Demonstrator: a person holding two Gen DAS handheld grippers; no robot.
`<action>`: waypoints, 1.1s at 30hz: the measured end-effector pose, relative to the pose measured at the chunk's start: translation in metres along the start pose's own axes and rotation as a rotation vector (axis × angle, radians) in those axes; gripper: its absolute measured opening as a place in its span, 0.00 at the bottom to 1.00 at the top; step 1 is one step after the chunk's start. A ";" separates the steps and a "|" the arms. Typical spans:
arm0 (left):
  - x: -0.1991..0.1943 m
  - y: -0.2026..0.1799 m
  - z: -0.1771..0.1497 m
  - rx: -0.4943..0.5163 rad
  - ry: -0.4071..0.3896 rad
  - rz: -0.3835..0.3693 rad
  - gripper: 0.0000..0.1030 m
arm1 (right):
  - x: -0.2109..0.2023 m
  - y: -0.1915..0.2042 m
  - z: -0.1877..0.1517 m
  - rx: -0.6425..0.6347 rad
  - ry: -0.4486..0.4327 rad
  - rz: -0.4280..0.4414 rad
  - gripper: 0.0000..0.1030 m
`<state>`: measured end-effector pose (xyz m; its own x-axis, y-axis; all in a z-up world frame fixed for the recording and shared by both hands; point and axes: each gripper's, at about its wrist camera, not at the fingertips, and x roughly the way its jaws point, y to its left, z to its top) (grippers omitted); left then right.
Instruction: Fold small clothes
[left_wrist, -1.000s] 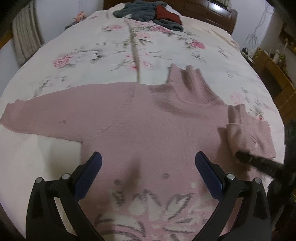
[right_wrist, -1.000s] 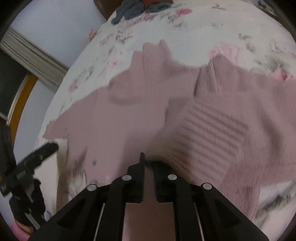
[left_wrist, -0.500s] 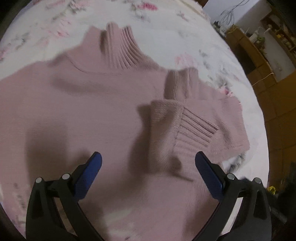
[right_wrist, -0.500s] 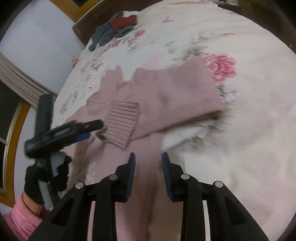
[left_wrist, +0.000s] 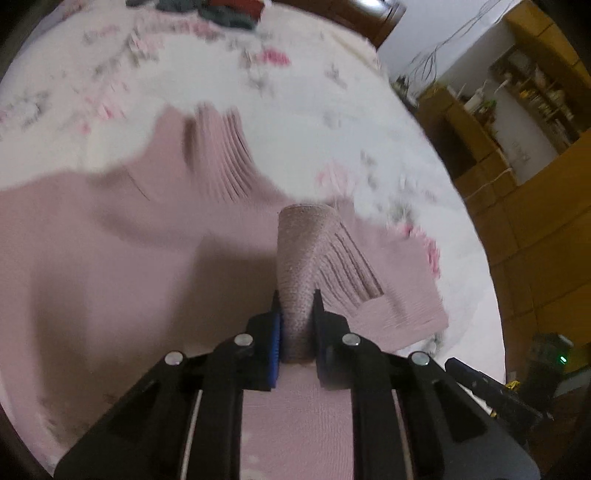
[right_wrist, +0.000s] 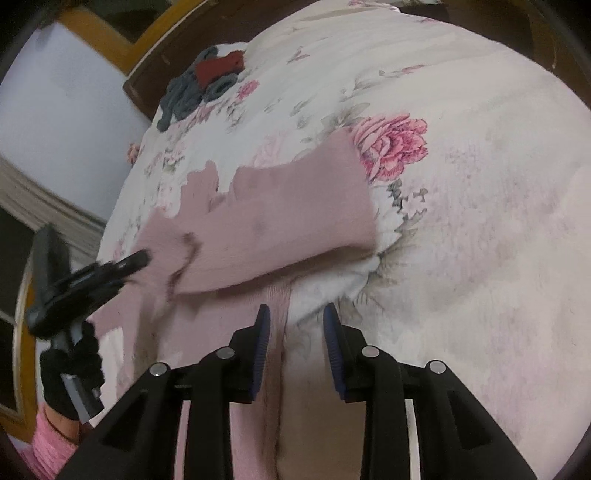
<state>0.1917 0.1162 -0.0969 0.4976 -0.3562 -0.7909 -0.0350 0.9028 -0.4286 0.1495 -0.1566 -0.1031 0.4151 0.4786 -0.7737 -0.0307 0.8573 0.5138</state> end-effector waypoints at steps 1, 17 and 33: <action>-0.008 0.006 0.004 0.002 -0.015 0.004 0.12 | 0.002 -0.003 0.004 0.020 -0.005 0.012 0.31; -0.006 0.130 0.008 -0.089 0.059 0.139 0.19 | 0.102 0.002 0.048 0.098 0.124 -0.038 0.25; -0.053 0.120 -0.004 0.026 -0.051 0.269 0.73 | 0.064 0.060 0.037 -0.106 -0.003 -0.146 0.39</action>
<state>0.1576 0.2424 -0.1077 0.5165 -0.0903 -0.8515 -0.1497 0.9696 -0.1936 0.2077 -0.0819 -0.1077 0.4252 0.3474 -0.8358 -0.0653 0.9328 0.3545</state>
